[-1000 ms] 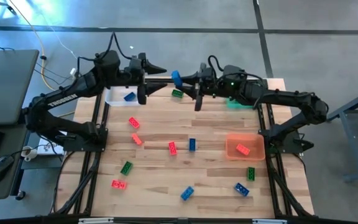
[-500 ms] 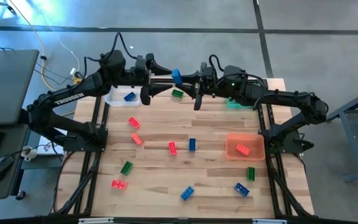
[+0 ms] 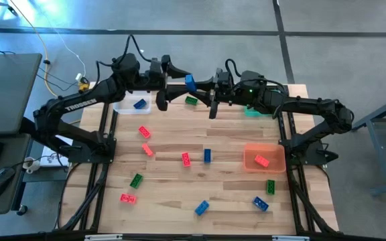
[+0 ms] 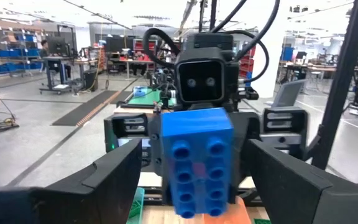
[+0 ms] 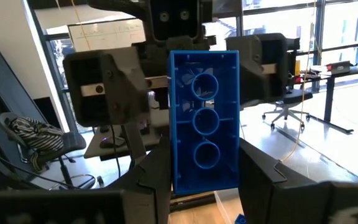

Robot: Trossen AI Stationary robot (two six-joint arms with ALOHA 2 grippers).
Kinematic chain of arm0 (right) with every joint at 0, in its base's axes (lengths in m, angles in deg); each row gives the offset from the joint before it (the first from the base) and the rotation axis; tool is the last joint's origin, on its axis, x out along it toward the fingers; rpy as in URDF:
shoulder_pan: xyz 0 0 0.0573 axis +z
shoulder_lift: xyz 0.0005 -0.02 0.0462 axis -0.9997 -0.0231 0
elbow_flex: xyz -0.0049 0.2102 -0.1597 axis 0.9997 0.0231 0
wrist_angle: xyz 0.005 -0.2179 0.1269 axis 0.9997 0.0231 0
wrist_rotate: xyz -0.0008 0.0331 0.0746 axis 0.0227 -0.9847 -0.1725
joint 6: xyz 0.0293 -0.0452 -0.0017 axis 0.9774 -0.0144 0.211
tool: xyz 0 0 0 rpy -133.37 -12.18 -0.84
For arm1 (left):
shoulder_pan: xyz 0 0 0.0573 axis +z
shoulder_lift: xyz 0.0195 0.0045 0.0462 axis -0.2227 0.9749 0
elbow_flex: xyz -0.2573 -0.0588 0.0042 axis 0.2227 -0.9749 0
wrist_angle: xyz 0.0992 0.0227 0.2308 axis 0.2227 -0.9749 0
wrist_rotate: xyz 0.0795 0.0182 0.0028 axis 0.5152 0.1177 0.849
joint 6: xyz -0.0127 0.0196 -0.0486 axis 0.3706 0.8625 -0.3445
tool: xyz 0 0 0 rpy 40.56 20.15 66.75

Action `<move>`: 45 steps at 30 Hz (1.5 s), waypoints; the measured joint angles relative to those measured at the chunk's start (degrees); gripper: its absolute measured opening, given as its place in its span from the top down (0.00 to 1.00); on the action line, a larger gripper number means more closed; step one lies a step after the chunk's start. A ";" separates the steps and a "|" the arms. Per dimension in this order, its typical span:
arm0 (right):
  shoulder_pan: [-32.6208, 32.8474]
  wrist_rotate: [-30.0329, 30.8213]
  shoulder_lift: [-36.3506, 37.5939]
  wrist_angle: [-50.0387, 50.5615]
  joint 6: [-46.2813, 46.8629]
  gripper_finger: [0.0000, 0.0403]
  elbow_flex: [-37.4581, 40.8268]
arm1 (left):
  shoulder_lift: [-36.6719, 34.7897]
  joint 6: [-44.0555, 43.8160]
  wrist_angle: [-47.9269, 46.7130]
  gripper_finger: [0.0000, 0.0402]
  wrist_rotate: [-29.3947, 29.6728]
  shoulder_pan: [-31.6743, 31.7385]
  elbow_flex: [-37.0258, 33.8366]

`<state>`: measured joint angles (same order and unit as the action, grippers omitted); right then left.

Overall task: Sort & place blocks by color
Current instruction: Put the blue game piece into the transparent bin

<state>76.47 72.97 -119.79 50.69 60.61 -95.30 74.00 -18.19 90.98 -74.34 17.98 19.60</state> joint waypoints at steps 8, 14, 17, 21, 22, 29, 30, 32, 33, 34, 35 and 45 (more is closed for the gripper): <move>0.00 0.22 0.00 0.32 0.00 0.71 0.00 | 2.37 0.04 2.84 0.39 0.02 0.00 0.00; -0.02 0.61 0.00 1.40 -0.28 0.71 0.00 | 2.38 1.27 4.34 0.64 -0.08 -0.02 0.00; -0.07 0.60 0.00 1.63 -1.14 0.71 0.00 | 2.36 0.98 3.90 0.73 -0.49 -0.02 0.00; 0.00 1.83 0.00 1.90 -1.74 0.65 0.00 | 2.34 2.55 3.20 0.73 -0.52 -0.02 0.00; 0.00 2.06 0.00 1.90 -1.55 0.62 0.00 | 2.34 3.29 3.11 0.73 -0.46 -0.02 0.00; -0.01 3.64 -0.04 2.03 -0.83 0.45 0.00 | 1.97 7.79 -0.86 0.73 0.57 0.60 0.00; -0.01 3.63 -0.04 2.00 -0.69 0.44 0.00 | 1.77 8.21 -1.51 0.73 0.54 0.90 0.00; -0.02 3.78 -0.04 2.19 -0.63 0.43 -0.02 | 1.67 8.27 -2.68 0.73 0.25 1.74 0.00; -0.04 4.02 -0.04 2.73 -0.63 0.43 0.00 | 1.68 8.24 -3.36 0.73 0.19 2.21 0.00; -0.08 4.37 -0.04 3.23 -0.61 0.43 0.00 | 1.66 8.27 -4.09 0.73 0.27 2.73 0.00; -0.07 4.97 -0.04 3.60 -0.43 0.42 -0.01 | 1.55 8.27 -4.98 0.73 0.39 3.30 0.00; -0.17 9.47 -0.02 7.16 0.62 0.42 -0.01 | -0.77 11.12 -18.01 0.73 0.50 10.15 0.00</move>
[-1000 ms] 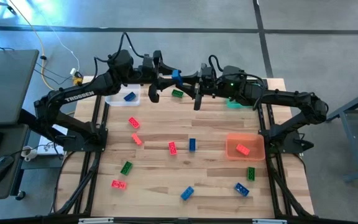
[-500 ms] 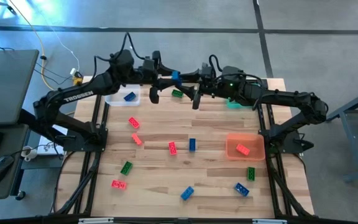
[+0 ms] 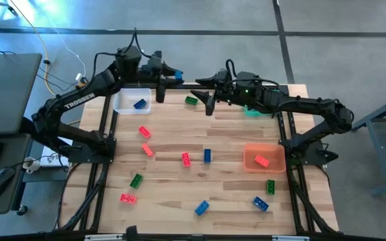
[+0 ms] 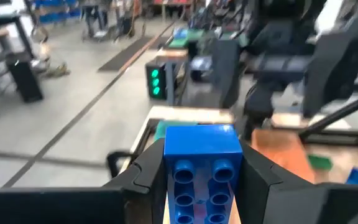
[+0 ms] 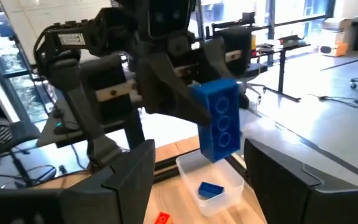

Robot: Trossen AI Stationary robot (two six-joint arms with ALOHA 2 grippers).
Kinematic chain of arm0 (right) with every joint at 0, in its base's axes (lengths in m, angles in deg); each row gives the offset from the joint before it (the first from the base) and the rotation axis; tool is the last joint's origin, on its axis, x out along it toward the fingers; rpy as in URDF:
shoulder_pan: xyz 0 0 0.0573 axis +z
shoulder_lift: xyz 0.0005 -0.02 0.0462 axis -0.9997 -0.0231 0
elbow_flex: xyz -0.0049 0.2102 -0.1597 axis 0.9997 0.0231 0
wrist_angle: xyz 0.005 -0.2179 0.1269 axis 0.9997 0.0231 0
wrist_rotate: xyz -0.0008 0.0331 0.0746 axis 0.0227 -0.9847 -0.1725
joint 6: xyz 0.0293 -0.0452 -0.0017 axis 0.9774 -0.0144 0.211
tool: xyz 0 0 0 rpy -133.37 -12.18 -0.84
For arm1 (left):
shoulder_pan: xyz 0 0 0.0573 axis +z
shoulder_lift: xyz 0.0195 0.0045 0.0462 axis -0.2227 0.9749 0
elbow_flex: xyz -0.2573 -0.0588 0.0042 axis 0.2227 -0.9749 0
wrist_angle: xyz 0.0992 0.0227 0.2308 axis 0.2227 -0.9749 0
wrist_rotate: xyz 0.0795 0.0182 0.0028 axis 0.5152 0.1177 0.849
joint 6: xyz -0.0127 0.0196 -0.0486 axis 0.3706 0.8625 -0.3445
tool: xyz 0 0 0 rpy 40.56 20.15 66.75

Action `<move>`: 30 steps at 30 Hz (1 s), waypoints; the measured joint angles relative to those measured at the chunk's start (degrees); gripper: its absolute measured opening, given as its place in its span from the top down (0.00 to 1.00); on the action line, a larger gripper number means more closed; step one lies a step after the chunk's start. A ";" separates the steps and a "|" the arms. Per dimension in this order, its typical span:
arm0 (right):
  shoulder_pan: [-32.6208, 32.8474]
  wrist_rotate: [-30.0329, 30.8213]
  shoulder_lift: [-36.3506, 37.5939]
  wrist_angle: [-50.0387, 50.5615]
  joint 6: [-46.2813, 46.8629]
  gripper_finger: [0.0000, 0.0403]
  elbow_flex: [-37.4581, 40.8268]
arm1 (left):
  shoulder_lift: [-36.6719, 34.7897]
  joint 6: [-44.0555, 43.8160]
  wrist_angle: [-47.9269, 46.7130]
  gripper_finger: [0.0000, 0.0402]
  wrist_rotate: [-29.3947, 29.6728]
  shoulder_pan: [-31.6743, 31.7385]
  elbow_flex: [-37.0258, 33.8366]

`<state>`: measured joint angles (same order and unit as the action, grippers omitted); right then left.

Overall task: Sort & place blocks by color
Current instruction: Put the blue game piece into the transparent bin

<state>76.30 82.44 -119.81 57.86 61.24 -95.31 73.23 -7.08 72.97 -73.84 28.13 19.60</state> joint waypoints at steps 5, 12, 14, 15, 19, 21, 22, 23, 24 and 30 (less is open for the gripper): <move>0.02 1.19 0.02 0.49 -0.08 0.42 0.01 | -1.50 4.86 -10.91 0.73 4.27 2.88 0.00; 0.00 1.24 0.04 1.64 -0.01 0.42 0.00 | -1.94 7.28 -26.24 0.73 13.84 7.06 0.00; 0.00 1.24 0.04 2.07 -0.02 0.42 0.01 | -1.94 7.43 -29.92 0.73 16.81 8.20 0.00; 0.00 1.24 0.04 2.29 -0.06 0.42 -0.01 | -1.94 7.14 -31.27 0.73 17.97 8.71 0.00; -0.25 1.68 0.04 4.01 -0.17 0.42 0.01 | -1.94 3.81 -36.14 0.73 21.67 11.00 0.00; -0.68 2.19 0.04 4.55 -0.17 0.42 -0.01 | -1.71 1.49 -38.34 0.73 22.64 12.13 0.00; -1.03 2.44 0.04 4.83 -0.17 0.42 -0.01 | -1.36 0.31 -39.42 0.73 22.78 12.63 0.00; -1.46 2.81 0.04 4.95 -0.05 0.42 0.00 | -0.87 -0.96 -40.52 0.73 23.06 13.02 0.00; -2.03 3.01 0.04 4.98 0.09 0.42 0.01 | -0.33 -2.09 -41.41 0.73 23.71 13.27 0.00; -6.77 1.42 0.06 4.92 2.79 0.42 0.00 | 4.38 -6.21 -44.84 0.73 25.75 14.98 0.00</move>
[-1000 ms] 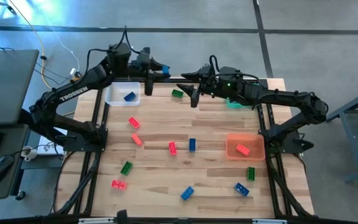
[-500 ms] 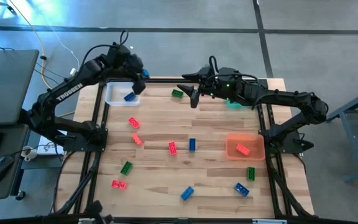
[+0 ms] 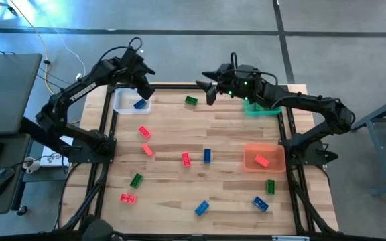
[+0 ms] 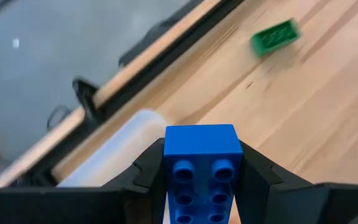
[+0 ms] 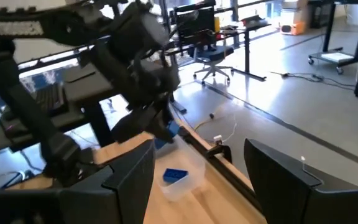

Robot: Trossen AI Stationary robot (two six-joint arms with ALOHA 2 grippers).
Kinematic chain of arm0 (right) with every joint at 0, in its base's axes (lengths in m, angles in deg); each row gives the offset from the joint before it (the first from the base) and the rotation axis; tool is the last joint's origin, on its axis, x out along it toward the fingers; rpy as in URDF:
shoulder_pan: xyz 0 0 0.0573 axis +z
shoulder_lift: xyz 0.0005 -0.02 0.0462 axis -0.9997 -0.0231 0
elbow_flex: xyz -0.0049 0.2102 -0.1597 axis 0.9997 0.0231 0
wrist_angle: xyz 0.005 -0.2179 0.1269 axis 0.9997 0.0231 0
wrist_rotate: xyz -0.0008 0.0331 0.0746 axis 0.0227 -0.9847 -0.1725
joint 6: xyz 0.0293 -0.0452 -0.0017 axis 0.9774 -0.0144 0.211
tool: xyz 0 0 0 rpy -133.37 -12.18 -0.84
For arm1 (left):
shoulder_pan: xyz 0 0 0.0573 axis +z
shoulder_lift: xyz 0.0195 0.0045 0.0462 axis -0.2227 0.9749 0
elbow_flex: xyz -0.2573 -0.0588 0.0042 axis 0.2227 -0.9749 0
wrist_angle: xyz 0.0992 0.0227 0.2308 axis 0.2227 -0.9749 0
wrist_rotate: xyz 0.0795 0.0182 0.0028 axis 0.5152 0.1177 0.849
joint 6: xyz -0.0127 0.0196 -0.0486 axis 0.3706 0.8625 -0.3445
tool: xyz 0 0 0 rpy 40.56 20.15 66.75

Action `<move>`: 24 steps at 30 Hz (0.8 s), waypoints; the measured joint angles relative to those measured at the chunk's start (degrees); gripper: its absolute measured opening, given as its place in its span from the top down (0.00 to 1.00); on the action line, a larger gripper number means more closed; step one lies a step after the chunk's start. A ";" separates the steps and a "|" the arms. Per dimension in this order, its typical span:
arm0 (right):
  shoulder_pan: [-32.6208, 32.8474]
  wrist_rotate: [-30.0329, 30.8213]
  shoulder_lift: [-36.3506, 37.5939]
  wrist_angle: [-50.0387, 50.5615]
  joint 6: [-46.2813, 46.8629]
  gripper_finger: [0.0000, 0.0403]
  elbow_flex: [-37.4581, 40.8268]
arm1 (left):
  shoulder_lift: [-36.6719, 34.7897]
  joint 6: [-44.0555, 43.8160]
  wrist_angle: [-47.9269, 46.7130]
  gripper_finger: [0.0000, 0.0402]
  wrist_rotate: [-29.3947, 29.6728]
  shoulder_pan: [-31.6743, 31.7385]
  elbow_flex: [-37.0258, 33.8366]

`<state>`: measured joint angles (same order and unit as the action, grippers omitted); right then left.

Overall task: Sort & place blocks by color
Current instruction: Put the blue game piece into the transparent bin

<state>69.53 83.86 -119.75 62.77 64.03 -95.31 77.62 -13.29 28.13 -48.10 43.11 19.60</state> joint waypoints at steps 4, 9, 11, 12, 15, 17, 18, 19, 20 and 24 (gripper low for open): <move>-3.29 -3.81 0.01 0.66 0.12 0.42 0.00 | 3.54 -1.37 -1.37 0.73 1.35 1.20 0.00; -6.17 -6.51 0.01 4.03 0.04 0.42 -0.01 | 8.18 -4.85 -2.18 0.73 1.11 2.63 0.00; -7.10 -6.57 0.01 5.71 -0.01 0.42 0.01 | 10.05 -6.09 -3.36 0.73 1.11 2.96 0.00; -7.49 -6.58 0.01 6.49 -0.21 0.42 0.00 | 11.08 -6.51 -3.88 0.73 1.11 3.02 0.00; -8.64 -6.59 0.01 8.33 -0.36 0.42 0.00 | 13.82 -7.55 -4.42 0.72 1.57 3.33 -0.02; -9.38 -6.72 0.01 8.90 -0.42 0.42 -0.01 | 15.65 -8.53 -4.41 0.72 2.24 3.62 -0.02; -9.72 -6.72 0.01 9.22 -0.42 0.42 -0.01 | 16.54 -9.05 -4.40 0.72 2.28 3.84 -0.02; -10.01 -6.74 0.01 9.29 -0.43 0.42 -0.01 | 17.28 -9.41 -4.39 0.72 2.42 4.06 -0.02; -10.27 -6.74 0.01 9.29 -0.44 0.42 -0.01 | 18.00 -9.82 -4.37 0.72 2.54 4.17 -0.02; -11.25 -9.28 0.01 9.29 -1.66 0.42 0.01 | 20.70 -10.93 -4.37 0.71 3.48 4.95 -0.02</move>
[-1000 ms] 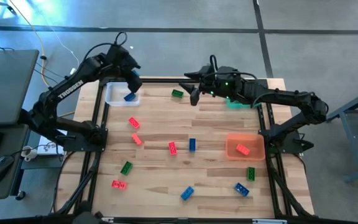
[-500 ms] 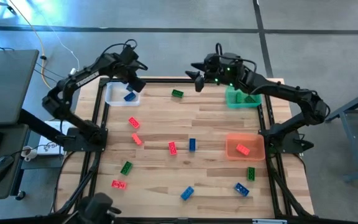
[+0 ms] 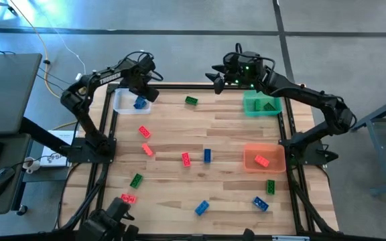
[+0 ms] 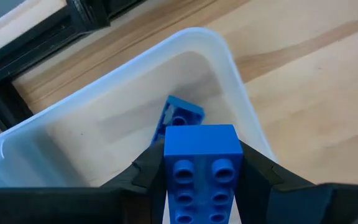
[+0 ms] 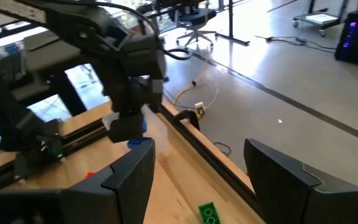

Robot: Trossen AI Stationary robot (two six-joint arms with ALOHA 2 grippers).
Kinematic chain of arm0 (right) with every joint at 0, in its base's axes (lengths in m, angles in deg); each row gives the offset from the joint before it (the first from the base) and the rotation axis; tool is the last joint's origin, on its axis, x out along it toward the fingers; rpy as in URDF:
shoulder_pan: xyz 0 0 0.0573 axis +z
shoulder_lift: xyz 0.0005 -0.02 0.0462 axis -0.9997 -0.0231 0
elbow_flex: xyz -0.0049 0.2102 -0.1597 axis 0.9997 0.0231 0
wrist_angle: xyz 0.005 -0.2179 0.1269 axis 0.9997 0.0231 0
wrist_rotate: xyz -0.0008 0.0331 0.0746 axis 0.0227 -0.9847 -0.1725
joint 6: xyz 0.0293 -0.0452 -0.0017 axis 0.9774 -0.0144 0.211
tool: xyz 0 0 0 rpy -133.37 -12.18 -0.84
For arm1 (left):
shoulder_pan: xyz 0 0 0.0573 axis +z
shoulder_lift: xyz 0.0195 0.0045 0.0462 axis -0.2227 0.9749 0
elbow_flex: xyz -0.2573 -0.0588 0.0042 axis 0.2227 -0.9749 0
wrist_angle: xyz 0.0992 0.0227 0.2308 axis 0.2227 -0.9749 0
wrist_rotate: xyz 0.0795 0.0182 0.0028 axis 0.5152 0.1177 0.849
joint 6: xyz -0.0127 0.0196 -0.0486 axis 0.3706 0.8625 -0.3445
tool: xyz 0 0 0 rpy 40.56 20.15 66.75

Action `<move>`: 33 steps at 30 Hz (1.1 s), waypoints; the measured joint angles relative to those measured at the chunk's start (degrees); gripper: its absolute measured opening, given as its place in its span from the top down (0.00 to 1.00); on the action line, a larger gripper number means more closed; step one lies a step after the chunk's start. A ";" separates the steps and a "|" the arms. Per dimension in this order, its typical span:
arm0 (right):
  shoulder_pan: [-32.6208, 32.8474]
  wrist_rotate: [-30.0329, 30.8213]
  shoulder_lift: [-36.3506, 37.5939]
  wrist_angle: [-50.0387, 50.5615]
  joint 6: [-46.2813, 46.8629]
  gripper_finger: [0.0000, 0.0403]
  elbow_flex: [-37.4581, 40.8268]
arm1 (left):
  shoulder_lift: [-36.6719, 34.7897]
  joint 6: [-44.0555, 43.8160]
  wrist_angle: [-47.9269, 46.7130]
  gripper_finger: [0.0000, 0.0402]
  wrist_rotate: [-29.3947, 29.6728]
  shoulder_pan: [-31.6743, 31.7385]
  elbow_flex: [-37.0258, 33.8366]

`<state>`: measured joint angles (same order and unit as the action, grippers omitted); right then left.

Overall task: Sort & place blocks by color
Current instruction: Put the blue game piece into the transparent bin, then put the green game piece into the green bin

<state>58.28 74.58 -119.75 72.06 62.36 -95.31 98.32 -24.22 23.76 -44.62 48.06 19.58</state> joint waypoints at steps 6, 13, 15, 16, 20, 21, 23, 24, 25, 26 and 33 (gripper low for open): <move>-0.39 -1.31 0.00 0.02 -0.29 0.42 0.01 | 2.07 -0.13 0.00 0.71 0.50 0.65 0.00; -0.39 -1.77 -0.97 -0.06 -0.02 0.42 -0.06 | 3.31 0.71 0.04 0.64 1.31 0.83 0.00; -0.39 -1.83 -2.27 -0.12 0.17 0.42 -0.06 | 3.28 1.43 0.06 0.59 1.73 0.83 0.00; -0.37 -1.93 -2.90 0.02 0.16 0.42 -0.06 | 3.27 1.56 0.04 0.57 1.77 0.83 0.00; 0.03 -2.63 -5.32 -0.11 0.17 0.42 -0.06 | 3.27 1.61 0.03 0.48 1.77 0.85 0.00; 0.07 -3.12 -5.95 -0.09 0.15 0.42 -0.06 | 3.27 1.61 -0.03 0.47 1.72 0.86 0.00; 0.07 -4.06 -7.24 -0.44 0.15 0.42 -0.06 | 3.27 1.63 -0.74 0.44 0.78 0.87 0.00; 0.08 -4.61 -7.83 -0.60 0.16 0.42 -0.06 | 3.27 1.91 -1.34 0.44 0.10 0.87 0.00; 0.10 -4.71 -8.49 -0.97 0.15 0.42 -0.04 | 3.27 2.27 -2.10 0.44 -0.44 0.87 0.00; 0.11 -4.80 -9.14 -1.72 0.16 0.42 -0.04 | 3.17 2.81 -2.93 0.44 -0.72 0.89 0.00; 0.09 -5.02 -12.52 -7.54 -0.01 0.42 -0.03 | -0.08 5.07 -5.57 0.44 -0.84 0.87 0.00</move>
<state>58.37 69.56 -132.27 64.52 62.36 -95.34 98.24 -19.15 18.19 -45.46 48.93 19.58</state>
